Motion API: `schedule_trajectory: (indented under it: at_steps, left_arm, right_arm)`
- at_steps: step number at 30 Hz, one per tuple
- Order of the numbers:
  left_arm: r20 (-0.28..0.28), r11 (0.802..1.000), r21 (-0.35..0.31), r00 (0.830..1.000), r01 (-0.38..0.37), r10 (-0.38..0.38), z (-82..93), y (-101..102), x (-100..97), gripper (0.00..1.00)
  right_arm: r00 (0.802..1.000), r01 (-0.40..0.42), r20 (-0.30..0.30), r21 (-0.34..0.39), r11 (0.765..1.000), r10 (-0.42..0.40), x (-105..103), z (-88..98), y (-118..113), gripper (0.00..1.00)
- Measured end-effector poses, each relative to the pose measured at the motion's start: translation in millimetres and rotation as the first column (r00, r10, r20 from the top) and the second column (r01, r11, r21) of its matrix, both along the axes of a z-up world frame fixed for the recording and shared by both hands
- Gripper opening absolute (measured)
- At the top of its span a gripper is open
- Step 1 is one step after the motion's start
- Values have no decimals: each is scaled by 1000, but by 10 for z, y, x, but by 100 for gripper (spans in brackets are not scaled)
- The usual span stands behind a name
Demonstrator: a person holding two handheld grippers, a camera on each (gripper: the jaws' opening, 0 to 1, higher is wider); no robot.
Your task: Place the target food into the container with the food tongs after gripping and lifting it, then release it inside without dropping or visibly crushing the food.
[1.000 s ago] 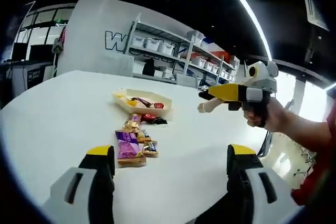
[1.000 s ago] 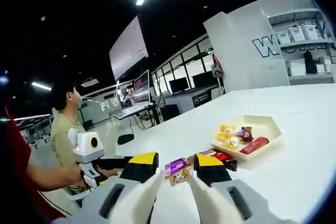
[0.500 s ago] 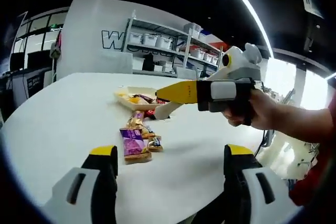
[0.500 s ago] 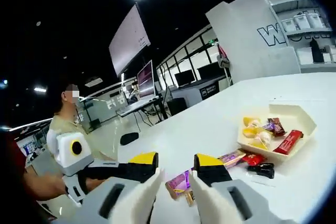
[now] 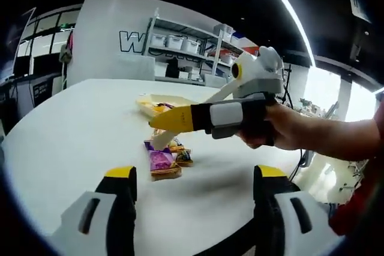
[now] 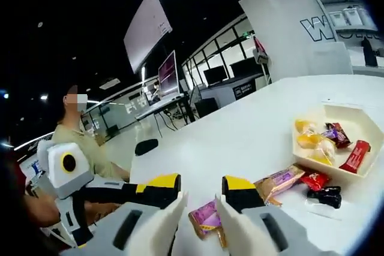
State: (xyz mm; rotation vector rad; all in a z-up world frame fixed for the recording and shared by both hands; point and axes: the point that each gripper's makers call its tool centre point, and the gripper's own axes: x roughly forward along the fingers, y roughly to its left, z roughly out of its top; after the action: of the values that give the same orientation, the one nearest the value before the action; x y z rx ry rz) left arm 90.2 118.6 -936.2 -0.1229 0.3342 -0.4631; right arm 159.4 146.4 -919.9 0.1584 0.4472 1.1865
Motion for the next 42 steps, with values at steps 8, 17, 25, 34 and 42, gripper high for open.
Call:
schedule_trajectory:
  at_steps: [8,17,25,34,42]
  left_arm:
    - [-6,1000,-7,1000,-6,6,-32,43,-3,74]
    - [10,1000,5,1000,14,-14,48,-29,20,74]
    - [6,999,6,999,32,-32,31,-125,-6,73]
    - [9,999,5,999,47,-47,67,-177,23,73]
    - [7,999,10,999,45,-46,66,-151,33,73]
  right_arm:
    - [999,-31,15,-49,998,32,-70,-95,11,22]
    - [998,-22,49,-95,995,27,-81,-110,-230,21]
    - [998,39,43,-84,996,-36,8,-111,-551,21]
    - [994,90,69,-115,989,-82,123,-107,-834,21]
    - [986,140,117,-166,976,-121,223,-119,-1152,21]
